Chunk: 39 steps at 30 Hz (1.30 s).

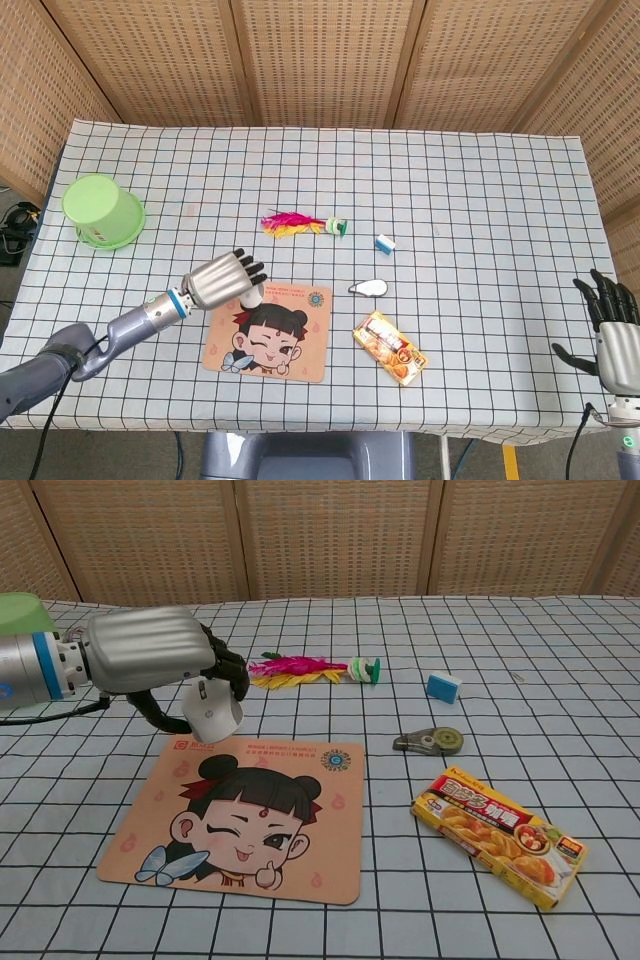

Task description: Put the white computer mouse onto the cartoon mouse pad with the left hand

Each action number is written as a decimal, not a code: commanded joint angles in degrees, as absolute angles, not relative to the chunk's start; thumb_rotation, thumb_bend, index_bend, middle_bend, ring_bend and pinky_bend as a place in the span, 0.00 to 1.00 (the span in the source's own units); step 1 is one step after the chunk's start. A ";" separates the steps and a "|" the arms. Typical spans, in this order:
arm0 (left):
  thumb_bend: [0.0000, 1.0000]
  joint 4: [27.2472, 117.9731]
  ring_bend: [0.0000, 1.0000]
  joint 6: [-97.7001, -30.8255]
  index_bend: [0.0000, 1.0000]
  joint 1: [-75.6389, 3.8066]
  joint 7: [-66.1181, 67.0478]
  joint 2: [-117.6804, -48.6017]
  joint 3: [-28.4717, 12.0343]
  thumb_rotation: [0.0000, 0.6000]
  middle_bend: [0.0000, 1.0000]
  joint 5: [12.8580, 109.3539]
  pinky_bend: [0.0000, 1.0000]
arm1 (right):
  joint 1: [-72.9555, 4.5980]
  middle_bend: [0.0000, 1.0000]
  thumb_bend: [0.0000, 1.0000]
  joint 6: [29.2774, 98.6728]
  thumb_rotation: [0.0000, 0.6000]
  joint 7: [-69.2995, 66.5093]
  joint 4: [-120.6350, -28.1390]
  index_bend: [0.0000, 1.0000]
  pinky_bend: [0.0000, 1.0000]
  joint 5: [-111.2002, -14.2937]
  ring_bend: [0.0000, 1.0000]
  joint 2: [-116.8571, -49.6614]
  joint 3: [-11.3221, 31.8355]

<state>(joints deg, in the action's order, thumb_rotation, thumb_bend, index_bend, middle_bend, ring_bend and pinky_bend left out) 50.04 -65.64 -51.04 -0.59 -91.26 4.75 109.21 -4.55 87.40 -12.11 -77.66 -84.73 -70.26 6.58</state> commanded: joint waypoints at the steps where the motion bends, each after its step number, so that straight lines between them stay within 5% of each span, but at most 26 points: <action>1: 0.55 47.74 0.42 -67.25 0.71 -52.68 0.05 -93.08 7.21 1.00 0.48 112.57 0.48 | -4.44 0.00 0.08 87.52 1.00 -12.45 -77.56 0.15 0.00 -84.47 0.00 -70.15 6.76; 25: 0.49 32.46 0.30 -78.10 0.58 -53.28 -6.21 -100.52 15.27 1.00 0.37 119.43 0.41 | -4.30 0.00 0.08 87.82 1.00 -12.75 -77.59 0.15 0.00 -84.78 0.00 -70.01 6.77; 35: 0.41 27.12 0.18 -80.17 0.52 -52.92 -7.46 -103.16 16.47 1.00 0.26 119.25 0.32 | -4.24 0.00 0.07 87.90 1.00 -12.86 -77.64 0.15 0.00 -84.77 0.00 -69.95 6.80; 39: 0.37 26.12 0.09 -80.22 0.41 -52.83 -7.49 -103.64 16.73 1.00 0.14 118.89 0.26 | -4.25 0.00 0.08 87.90 1.00 -12.82 -77.64 0.15 0.00 -84.80 0.00 -69.97 6.80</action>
